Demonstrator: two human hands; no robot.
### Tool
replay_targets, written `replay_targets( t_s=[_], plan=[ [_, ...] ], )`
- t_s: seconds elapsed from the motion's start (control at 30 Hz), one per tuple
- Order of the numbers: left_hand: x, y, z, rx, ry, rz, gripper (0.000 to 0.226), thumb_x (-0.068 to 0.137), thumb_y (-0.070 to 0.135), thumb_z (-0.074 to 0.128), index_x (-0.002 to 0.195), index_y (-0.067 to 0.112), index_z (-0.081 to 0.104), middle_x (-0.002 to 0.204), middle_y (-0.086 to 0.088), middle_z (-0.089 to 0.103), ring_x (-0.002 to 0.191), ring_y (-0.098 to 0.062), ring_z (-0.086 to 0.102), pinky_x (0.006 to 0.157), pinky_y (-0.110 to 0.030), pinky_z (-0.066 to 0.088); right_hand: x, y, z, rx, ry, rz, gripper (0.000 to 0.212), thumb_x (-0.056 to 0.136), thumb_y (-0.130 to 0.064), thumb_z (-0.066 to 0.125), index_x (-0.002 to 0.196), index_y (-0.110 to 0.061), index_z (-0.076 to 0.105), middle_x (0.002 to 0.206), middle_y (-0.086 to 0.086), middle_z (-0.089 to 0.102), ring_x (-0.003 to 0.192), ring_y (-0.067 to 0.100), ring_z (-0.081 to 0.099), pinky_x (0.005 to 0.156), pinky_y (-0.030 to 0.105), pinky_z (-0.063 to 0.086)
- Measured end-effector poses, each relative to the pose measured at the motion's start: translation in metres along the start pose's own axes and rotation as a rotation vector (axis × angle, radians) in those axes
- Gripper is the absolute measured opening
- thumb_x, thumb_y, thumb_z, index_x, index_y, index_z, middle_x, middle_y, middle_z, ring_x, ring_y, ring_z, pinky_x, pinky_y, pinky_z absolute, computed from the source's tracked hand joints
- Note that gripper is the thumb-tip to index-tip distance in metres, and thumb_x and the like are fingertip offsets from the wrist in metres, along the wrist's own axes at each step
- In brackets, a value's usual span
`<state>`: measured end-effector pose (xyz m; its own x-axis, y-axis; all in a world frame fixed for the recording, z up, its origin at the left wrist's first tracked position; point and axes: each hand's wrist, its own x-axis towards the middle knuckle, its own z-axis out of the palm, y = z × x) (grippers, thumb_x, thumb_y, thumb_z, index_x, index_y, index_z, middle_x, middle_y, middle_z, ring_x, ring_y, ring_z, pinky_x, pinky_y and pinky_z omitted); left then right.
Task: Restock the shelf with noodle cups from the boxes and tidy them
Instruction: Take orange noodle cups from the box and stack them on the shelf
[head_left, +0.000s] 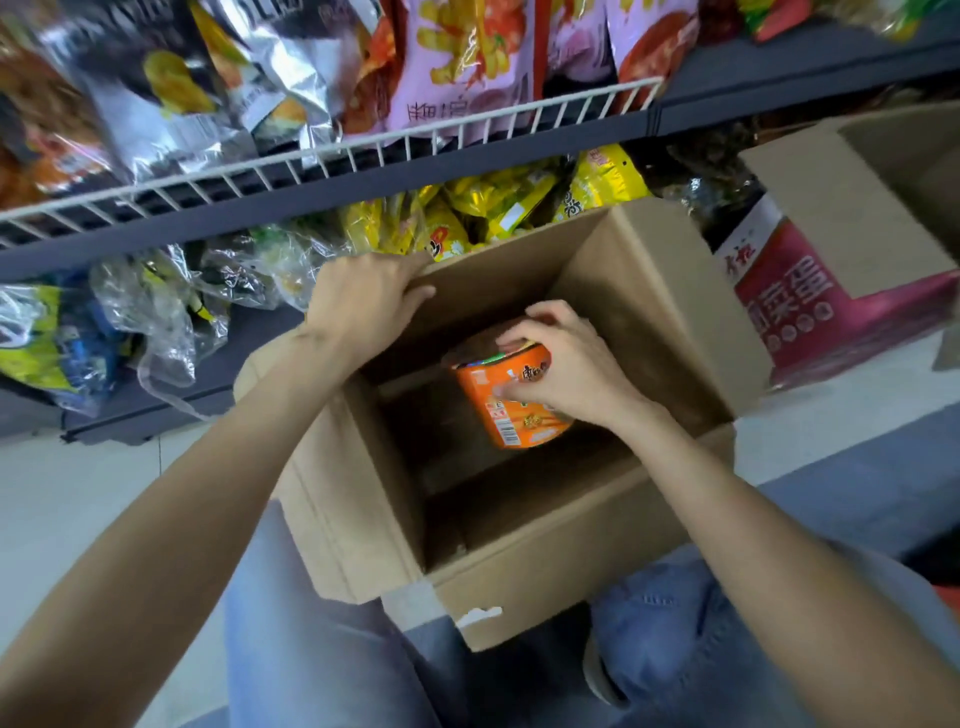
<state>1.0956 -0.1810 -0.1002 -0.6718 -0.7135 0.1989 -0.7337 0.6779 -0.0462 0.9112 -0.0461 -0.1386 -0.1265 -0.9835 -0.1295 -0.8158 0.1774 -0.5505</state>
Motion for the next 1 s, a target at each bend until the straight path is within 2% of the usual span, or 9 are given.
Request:
replay_targets(
  t_s=[0.13, 0.2, 0.27, 0.37, 0.43, 0.53, 0.63, 0.83, 1.0],
  plan=[
    [-0.002, -0.015, 0.007, 0.040, -0.115, -0.046, 0.032, 0.094, 0.042, 0.048, 0.117, 0.021, 0.057, 0.106, -0.011, 0.067, 0.099, -0.034, 0.062, 0.070, -0.038, 0.045, -0.020, -0.012, -0.040, 0.352, 0.248, -0.056, 0.051, 0.064, -0.048, 0.081, 0.109, -0.041, 0.059, 0.132, -0.012, 0.037, 0.127, 0.005, 0.038, 0.098, 0.012, 0.033],
    [-0.001, -0.020, 0.005, -0.104, -0.163, -0.085, 0.032, 0.094, 0.041, 0.050, 0.120, 0.024, 0.058, 0.110, -0.005, 0.068, 0.103, -0.028, 0.062, 0.074, -0.033, 0.044, -0.020, -0.019, -0.056, 0.508, 0.345, -0.107, 0.050, 0.061, -0.054, 0.077, 0.106, -0.043, 0.057, 0.134, -0.013, 0.038, 0.127, 0.000, 0.038, 0.099, 0.017, 0.039],
    [0.004, -0.017, -0.016, -0.452, -0.161, -0.135, 0.025, 0.095, 0.038, 0.051, 0.116, 0.031, 0.061, 0.108, 0.005, 0.068, 0.101, -0.017, 0.063, 0.072, -0.022, 0.040, -0.015, -0.028, -0.072, 0.608, 0.424, -0.168, 0.051, 0.063, -0.051, 0.076, 0.108, -0.040, 0.058, 0.137, -0.010, 0.039, 0.130, 0.006, 0.040, 0.098, 0.032, 0.046],
    [0.013, -0.002, -0.071, -1.143, -0.138, -0.150, 0.023, 0.096, 0.045, 0.045, 0.114, 0.039, 0.057, 0.111, 0.016, 0.063, 0.102, 0.003, 0.059, 0.085, -0.017, 0.041, -0.001, -0.045, -0.099, 0.745, 0.529, -0.282, 0.054, 0.064, -0.042, 0.078, 0.113, -0.030, 0.058, 0.140, -0.003, 0.038, 0.129, 0.008, 0.043, 0.092, 0.023, 0.047],
    [0.021, 0.006, -0.109, -1.374, -0.159, -0.033, 0.065, 0.079, 0.064, 0.055, 0.136, 0.034, 0.041, 0.130, 0.016, 0.054, 0.114, 0.004, 0.054, 0.094, -0.019, 0.046, 0.009, -0.058, -0.122, 0.808, 0.595, -0.385, 0.063, 0.064, -0.037, 0.081, 0.120, -0.029, 0.054, 0.141, -0.001, 0.038, 0.130, 0.011, 0.043, 0.096, 0.027, 0.045],
    [0.048, 0.017, -0.144, -1.253, 0.021, 0.075, 0.112, 0.056, 0.063, 0.076, 0.147, 0.032, 0.019, 0.139, 0.015, 0.045, 0.122, -0.001, 0.049, 0.100, -0.029, 0.046, 0.029, -0.076, -0.158, 0.910, 0.646, -0.468, 0.100, 0.062, -0.034, 0.087, 0.141, -0.032, 0.025, 0.146, -0.011, 0.032, 0.132, 0.003, 0.040, 0.100, 0.025, 0.042],
    [0.084, 0.030, -0.168, -1.247, 0.236, 0.060, 0.107, 0.060, 0.063, 0.075, 0.146, 0.034, 0.019, 0.138, 0.013, 0.047, 0.120, -0.005, 0.052, 0.099, -0.039, 0.047, 0.047, -0.094, -0.191, 0.932, 0.721, -0.378, 0.118, 0.059, -0.065, 0.078, 0.149, -0.032, 0.009, 0.153, -0.010, 0.027, 0.137, 0.001, 0.033, 0.111, 0.035, 0.035],
    [0.154, 0.052, -0.215, -0.977, 0.484, 0.221, 0.106, 0.071, 0.060, 0.070, 0.150, 0.032, 0.006, 0.151, 0.008, 0.031, 0.135, -0.006, 0.035, 0.109, -0.033, 0.035, 0.070, -0.108, -0.254, 0.856, 0.795, -0.419, 0.116, 0.065, -0.046, 0.082, 0.151, -0.030, 0.006, 0.136, -0.011, 0.049, 0.116, -0.003, 0.054, 0.098, 0.024, 0.045],
    [0.210, 0.014, -0.242, -0.243, 0.742, 0.267, 0.080, 0.083, 0.049, 0.065, 0.148, 0.031, 0.023, 0.146, 0.000, 0.038, 0.131, -0.023, 0.038, 0.102, -0.040, 0.039, 0.089, -0.100, -0.335, 0.753, 1.122, -0.406, 0.113, 0.063, -0.056, 0.077, 0.151, -0.026, 0.012, 0.143, -0.006, 0.043, 0.126, 0.008, 0.047, 0.107, 0.034, 0.040]
  ],
)
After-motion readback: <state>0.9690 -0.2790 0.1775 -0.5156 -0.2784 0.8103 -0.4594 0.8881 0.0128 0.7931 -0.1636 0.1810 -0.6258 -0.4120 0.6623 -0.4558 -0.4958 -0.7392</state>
